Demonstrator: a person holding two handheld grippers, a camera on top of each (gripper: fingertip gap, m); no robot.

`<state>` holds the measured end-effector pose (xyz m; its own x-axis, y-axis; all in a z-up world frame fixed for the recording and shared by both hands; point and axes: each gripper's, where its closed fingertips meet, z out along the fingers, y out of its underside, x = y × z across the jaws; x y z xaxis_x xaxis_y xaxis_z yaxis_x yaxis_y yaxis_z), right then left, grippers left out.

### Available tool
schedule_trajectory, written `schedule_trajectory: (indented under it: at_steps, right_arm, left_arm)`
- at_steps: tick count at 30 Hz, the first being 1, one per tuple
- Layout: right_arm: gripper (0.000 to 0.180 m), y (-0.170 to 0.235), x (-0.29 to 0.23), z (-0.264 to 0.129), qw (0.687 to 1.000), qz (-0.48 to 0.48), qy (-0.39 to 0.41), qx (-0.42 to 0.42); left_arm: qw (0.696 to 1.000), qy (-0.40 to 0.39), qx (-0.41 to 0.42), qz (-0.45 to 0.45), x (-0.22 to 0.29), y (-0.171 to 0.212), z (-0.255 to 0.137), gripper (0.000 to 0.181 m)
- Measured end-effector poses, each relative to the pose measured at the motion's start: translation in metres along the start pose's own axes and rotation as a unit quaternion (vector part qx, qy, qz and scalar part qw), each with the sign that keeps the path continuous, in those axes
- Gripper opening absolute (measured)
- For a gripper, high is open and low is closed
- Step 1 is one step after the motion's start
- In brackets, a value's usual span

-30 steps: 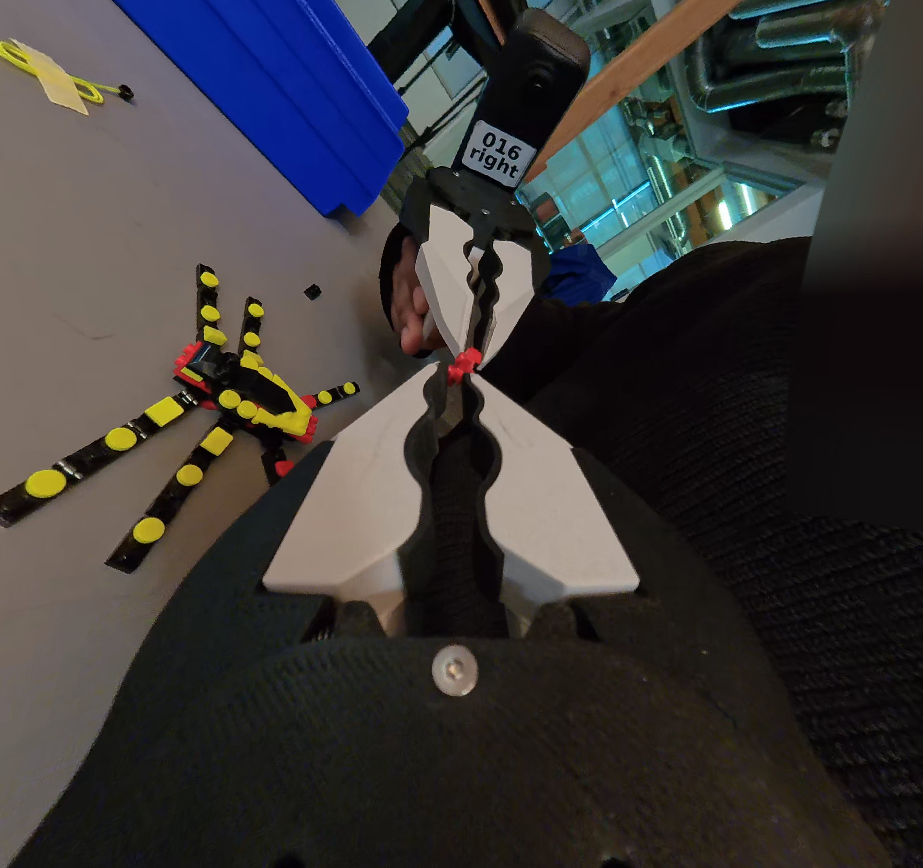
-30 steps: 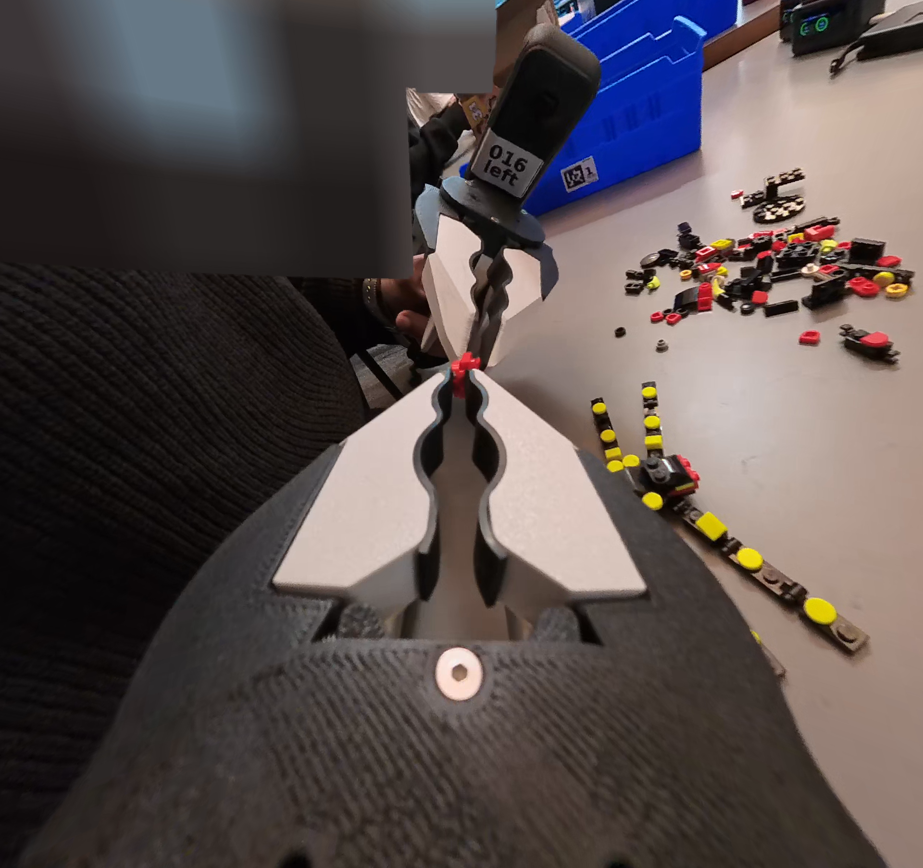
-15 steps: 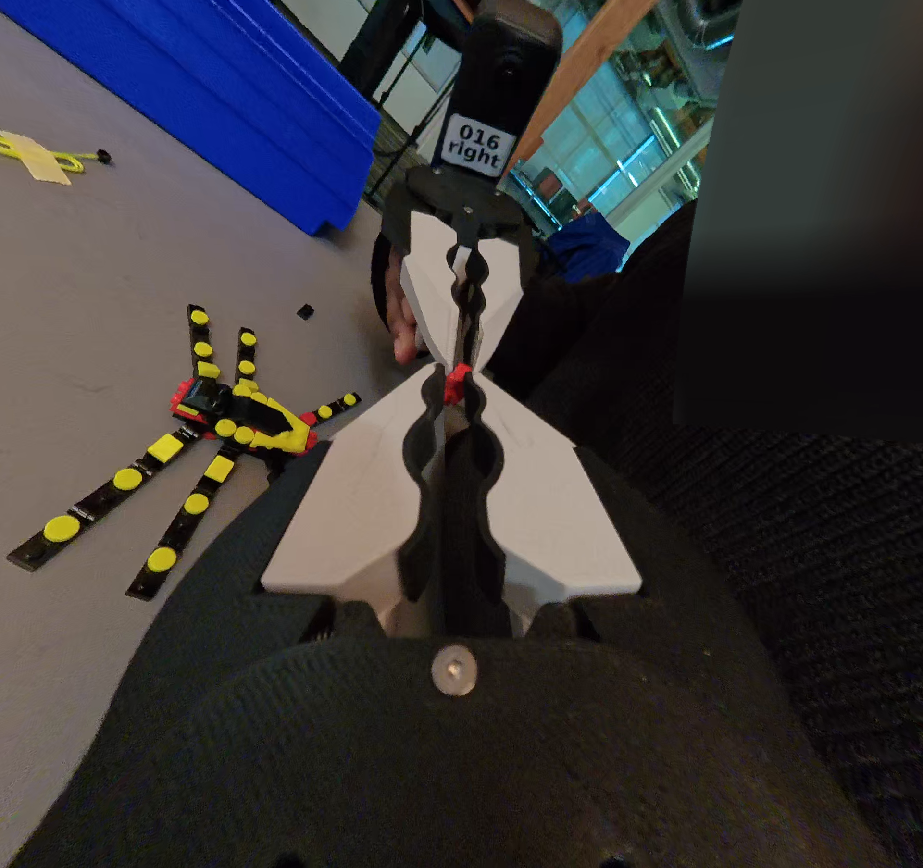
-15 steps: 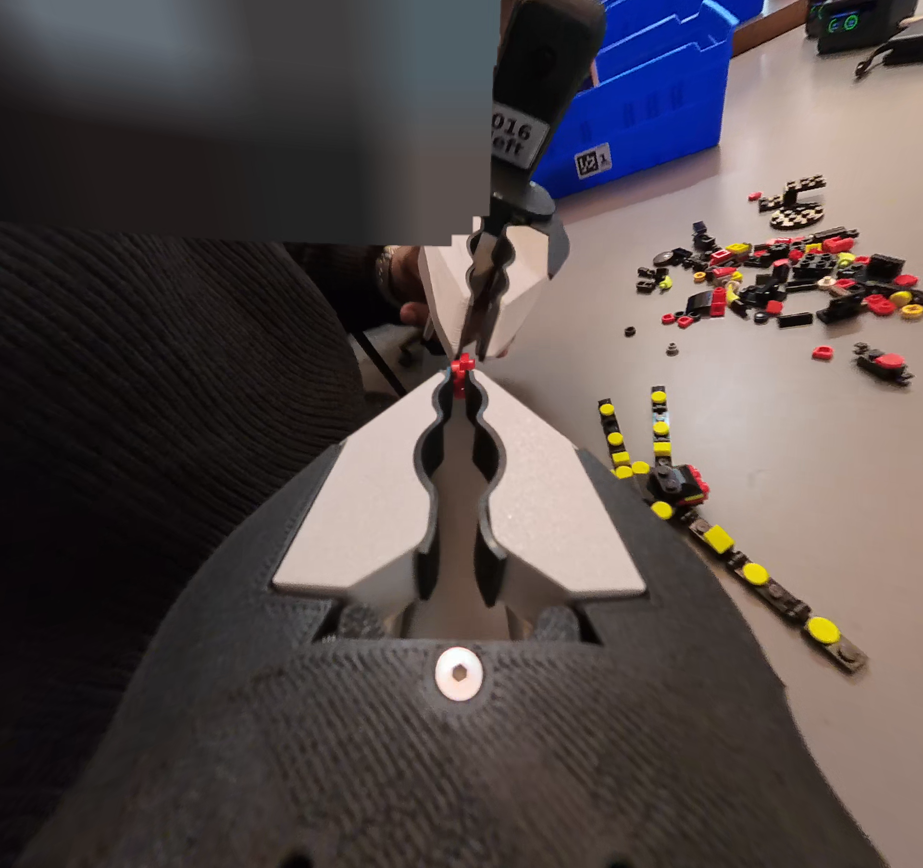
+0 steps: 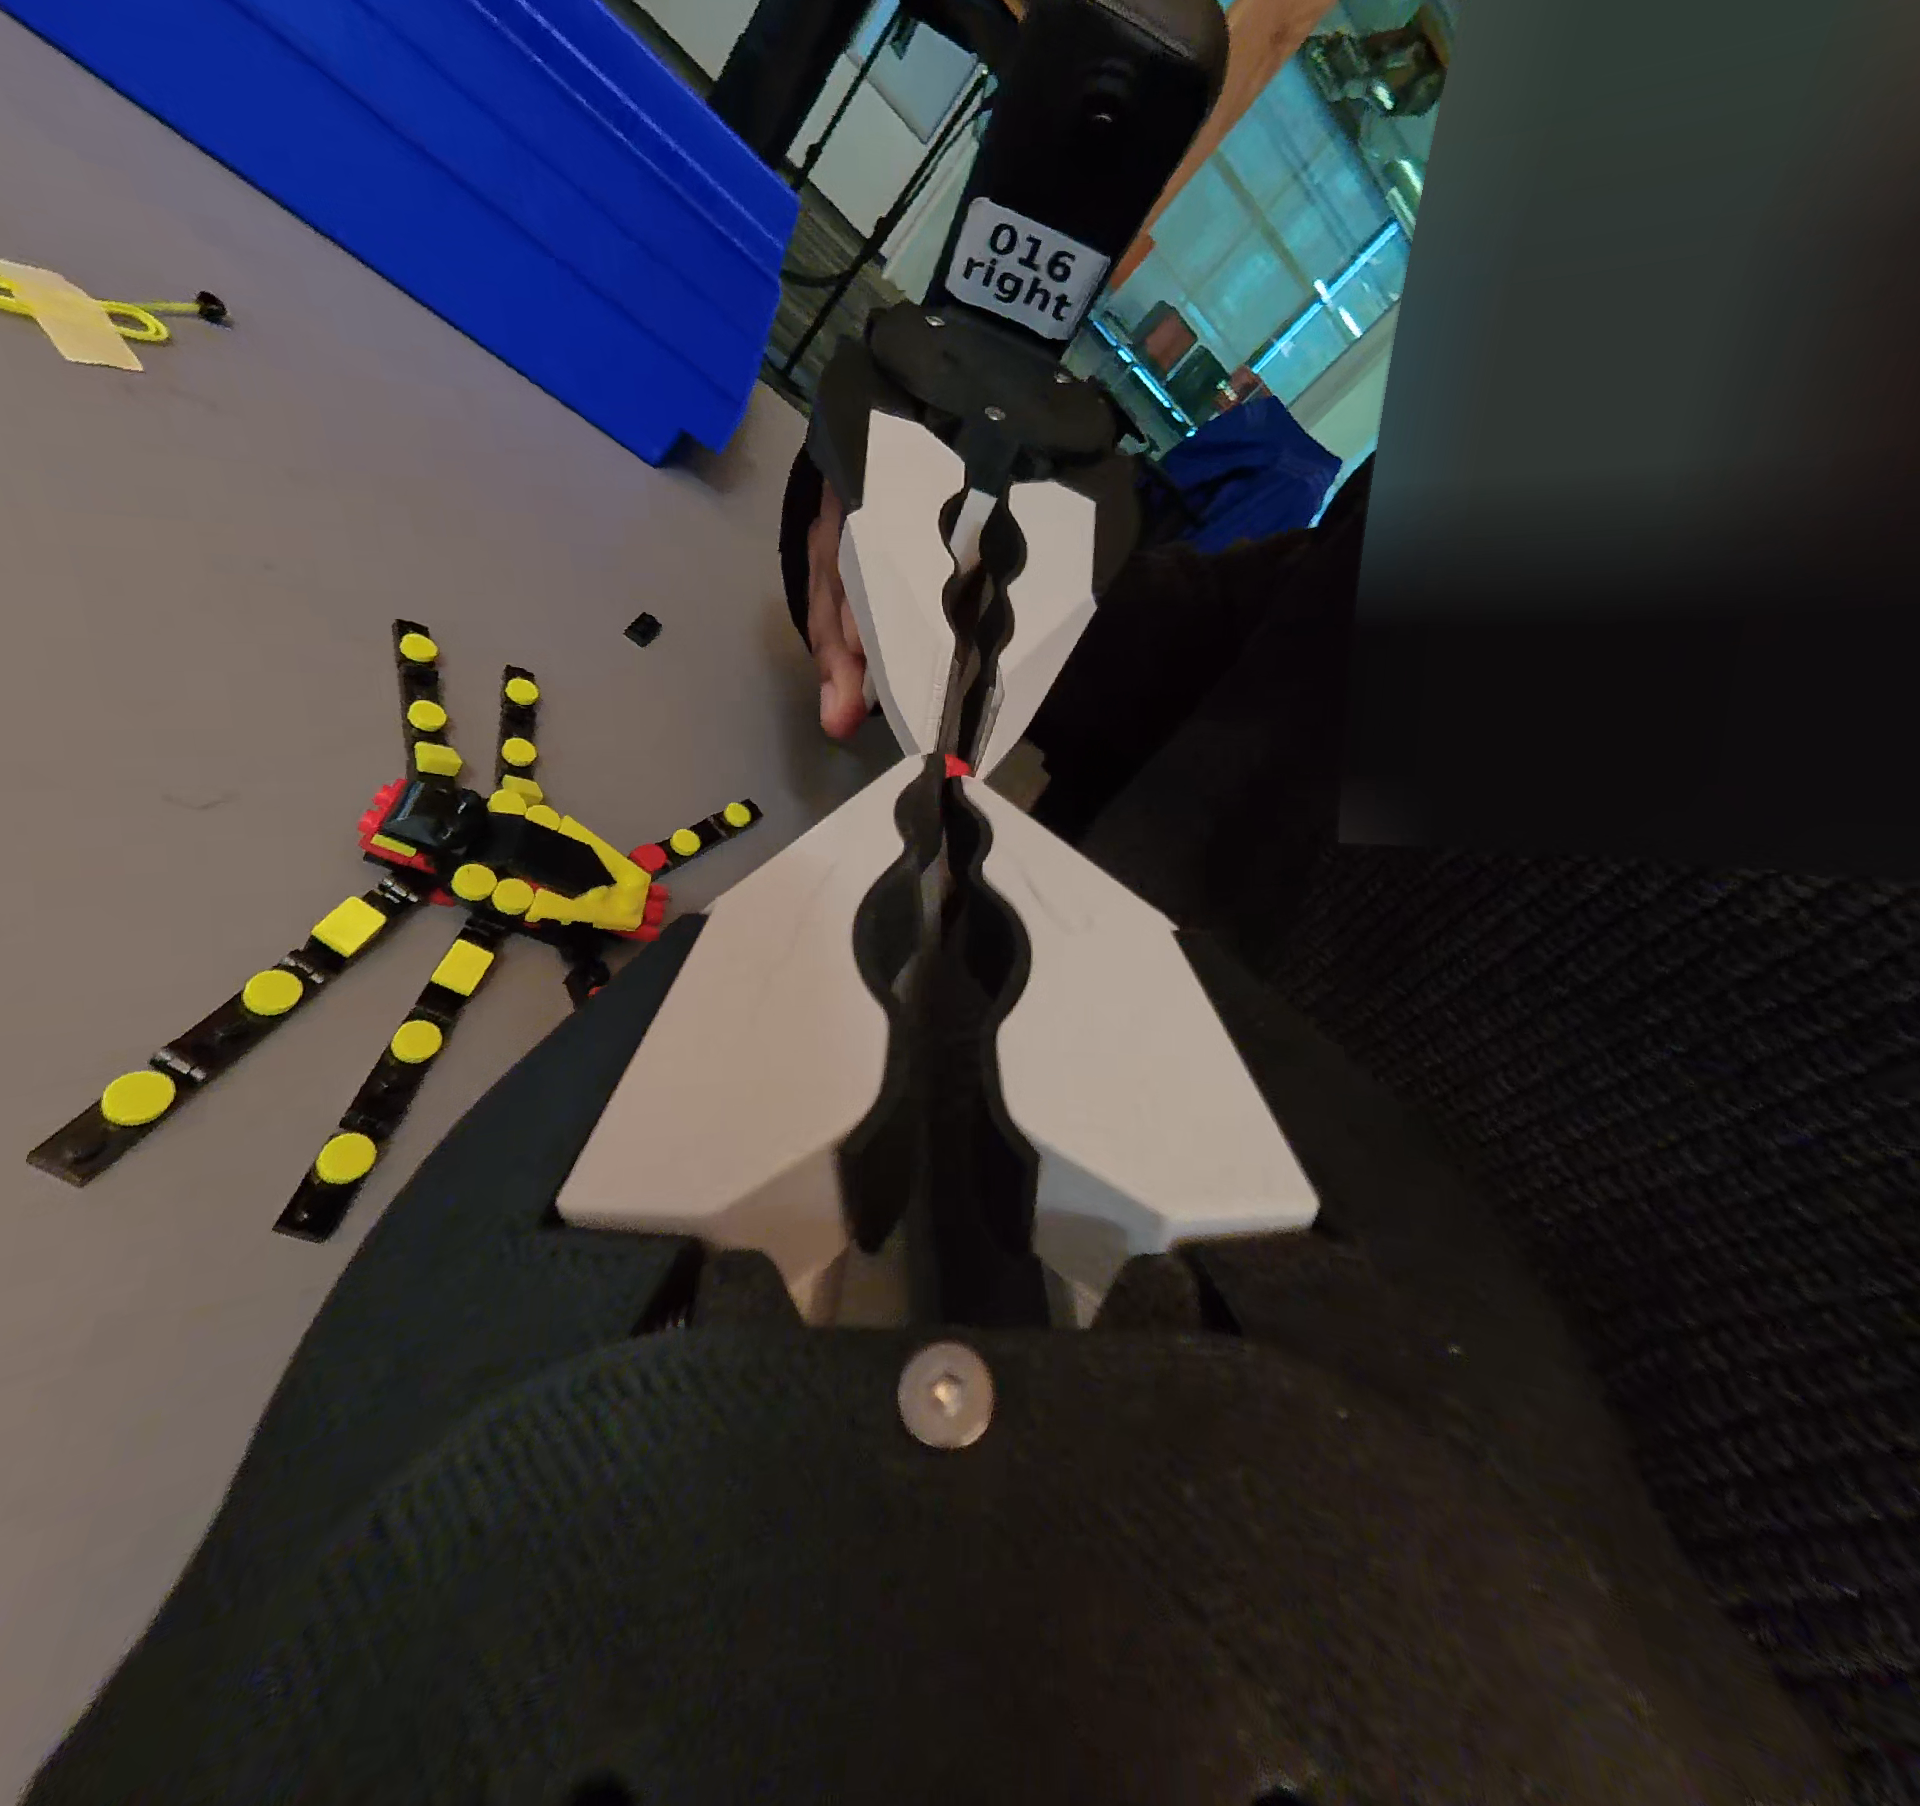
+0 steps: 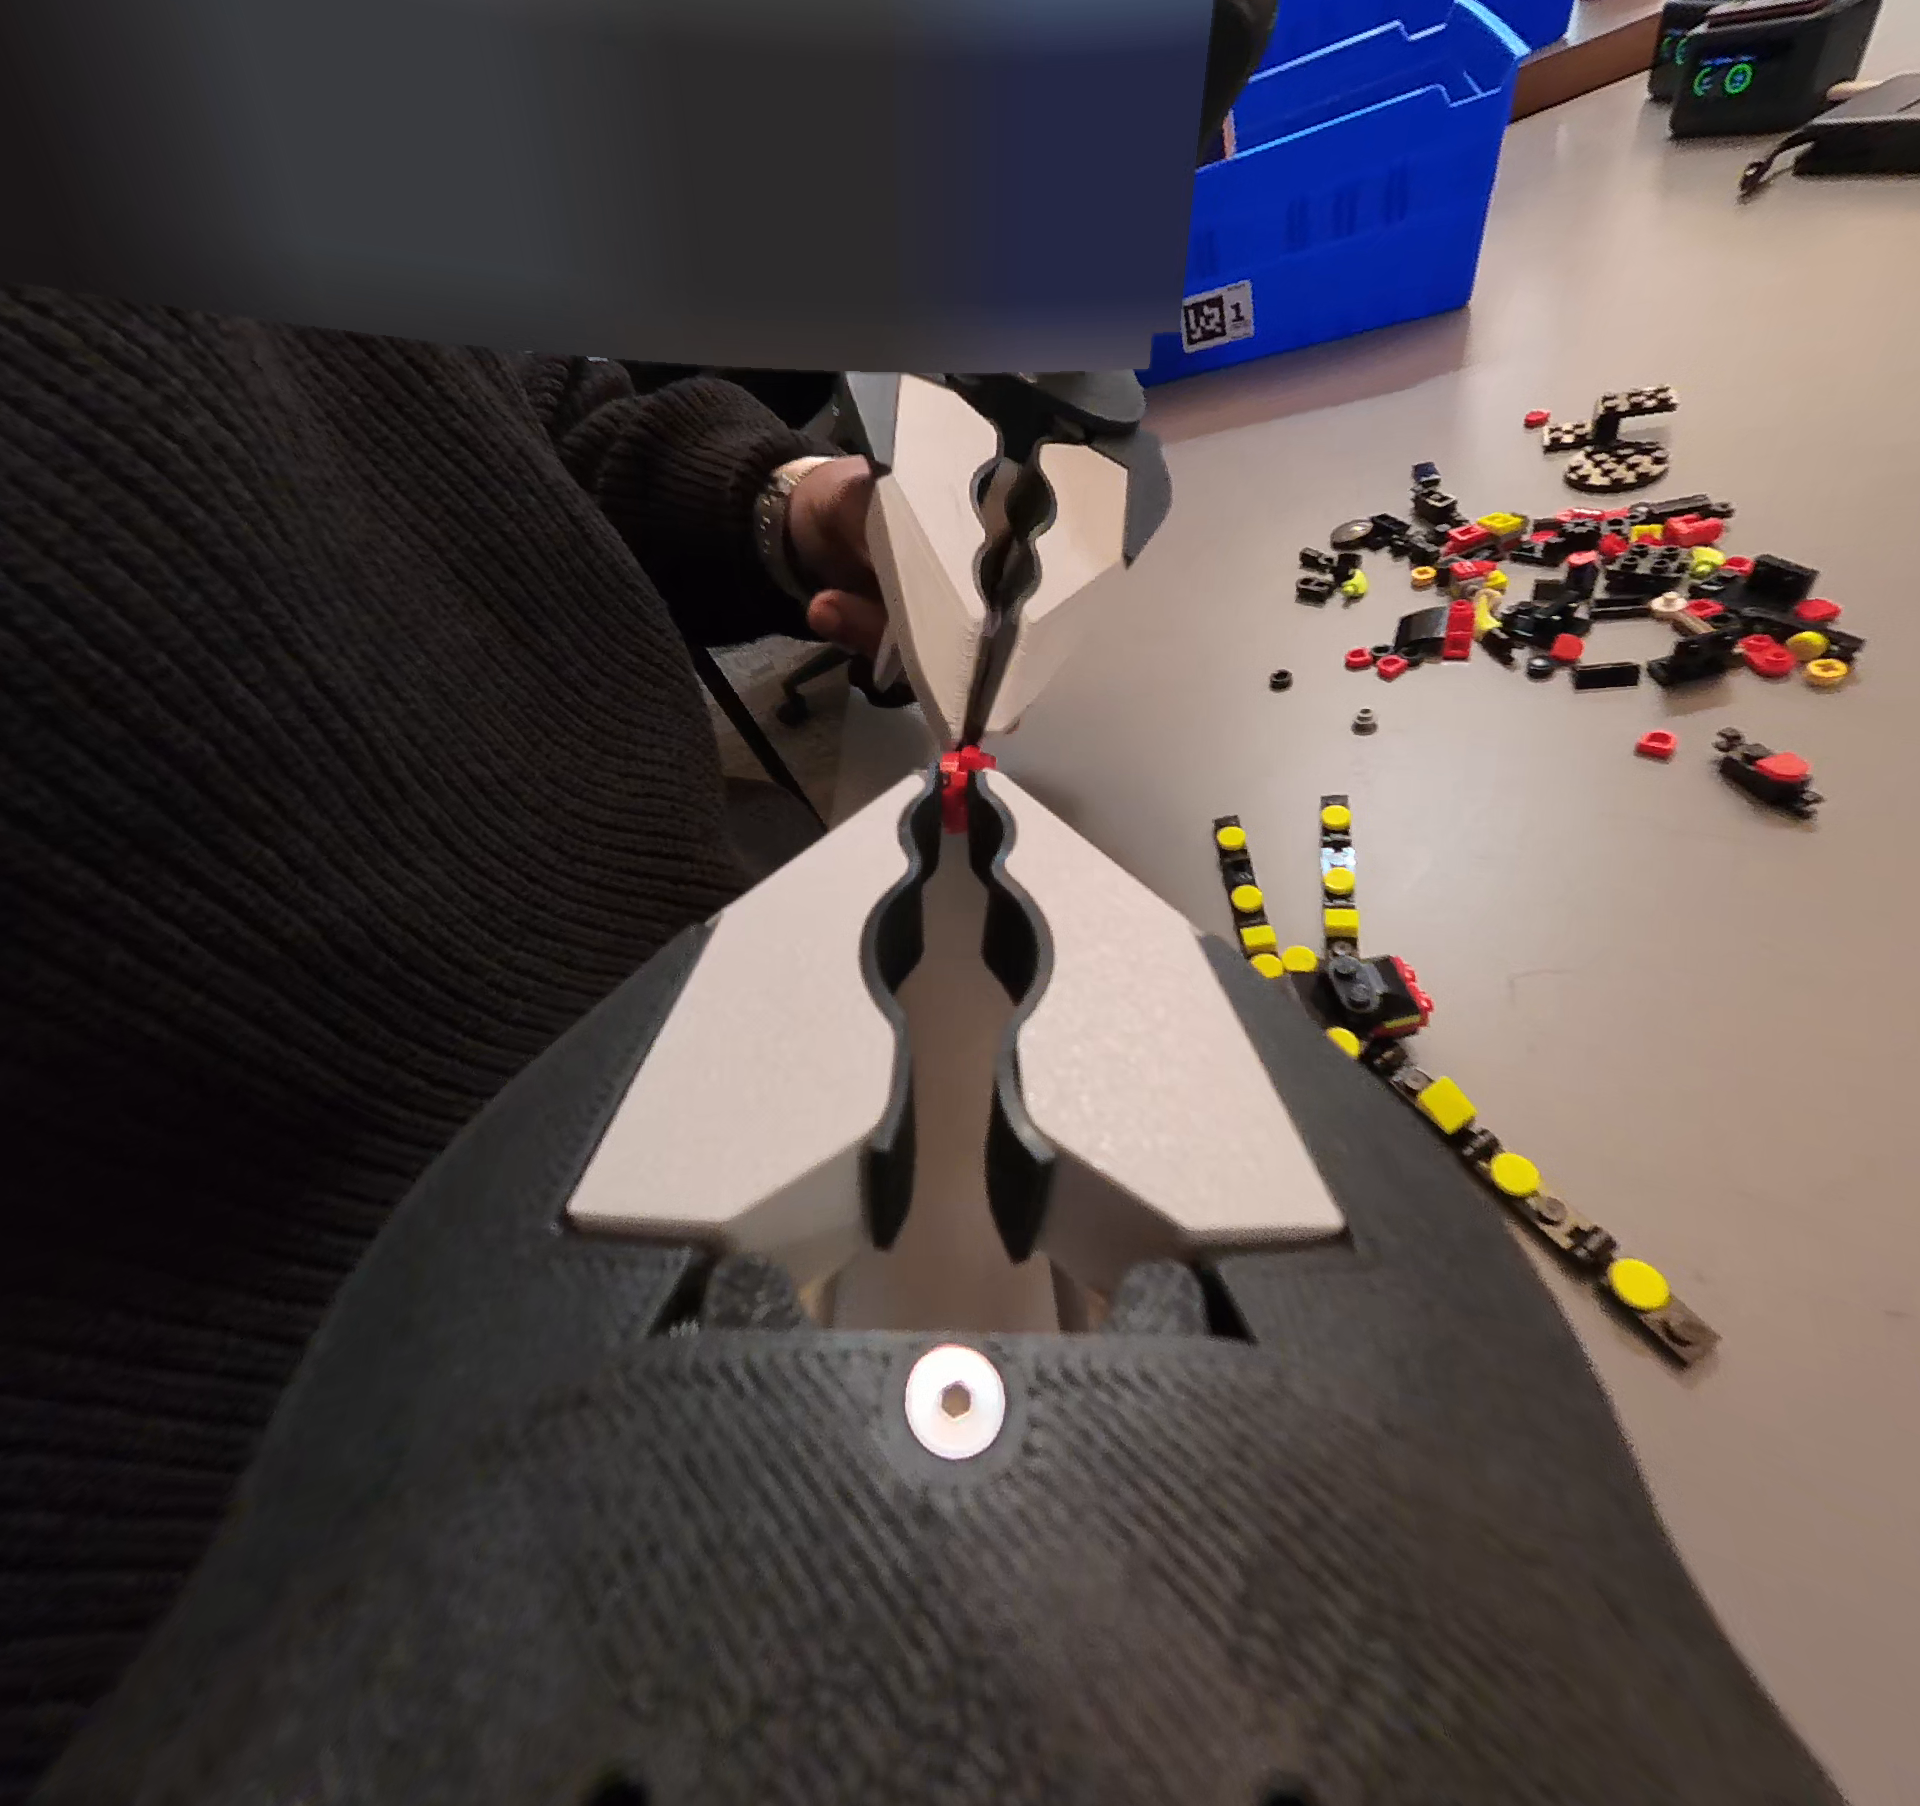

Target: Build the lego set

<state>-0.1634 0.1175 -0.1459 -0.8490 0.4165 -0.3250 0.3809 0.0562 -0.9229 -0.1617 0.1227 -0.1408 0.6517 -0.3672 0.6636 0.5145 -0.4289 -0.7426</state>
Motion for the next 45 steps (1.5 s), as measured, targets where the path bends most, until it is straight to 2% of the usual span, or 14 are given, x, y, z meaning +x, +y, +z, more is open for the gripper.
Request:
schedule_trajectory:
  at_steps: [5, 8, 11, 13, 16, 20, 28, 45]
  right_arm:
    - [0.003, 0.000, 0.011, -0.002, 1.000, -0.004, 0.031, -0.002]
    - [0.003, -0.008, 0.011, -0.006, 0.999, 0.022, 0.019, 0.027]
    - [0.002, -0.017, 0.006, -0.010, 0.997, 0.054, -0.009, 0.060]
    - [0.002, -0.020, 0.003, -0.010, 0.995, 0.068, -0.025, 0.071]
    - [0.003, -0.022, -0.001, -0.009, 0.992, 0.084, -0.042, 0.080]
    - [0.002, -0.020, -0.005, -0.006, 0.992, 0.087, -0.052, 0.072]
    - [0.002, -0.019, -0.010, -0.004, 0.990, 0.098, -0.069, 0.071]
    - [0.003, -0.005, -0.004, -0.003, 0.999, 0.032, -0.021, 0.020]
  left_arm:
    - [0.999, -0.027, 0.019, -0.008, -0.010, -0.006, -0.004, 0.000]
    - [0.999, -0.005, 0.041, -0.014, -0.008, -0.014, -0.015, 0.000]
    - [1.000, 0.012, 0.023, -0.010, -0.004, -0.008, -0.014, 0.017]
    - [1.000, 0.024, 0.017, -0.003, 0.003, -0.006, -0.009, 0.021]
    - [0.999, 0.030, 0.012, 0.010, 0.009, -0.003, -0.004, 0.018]
    - [0.999, 0.031, 0.019, 0.015, 0.010, -0.005, -0.004, 0.003]
    - [0.999, 0.035, 0.009, 0.031, 0.014, -0.002, -0.004, 0.002]
    - [1.000, -0.024, -0.013, 0.004, -0.006, 0.005, 0.000, 0.000]
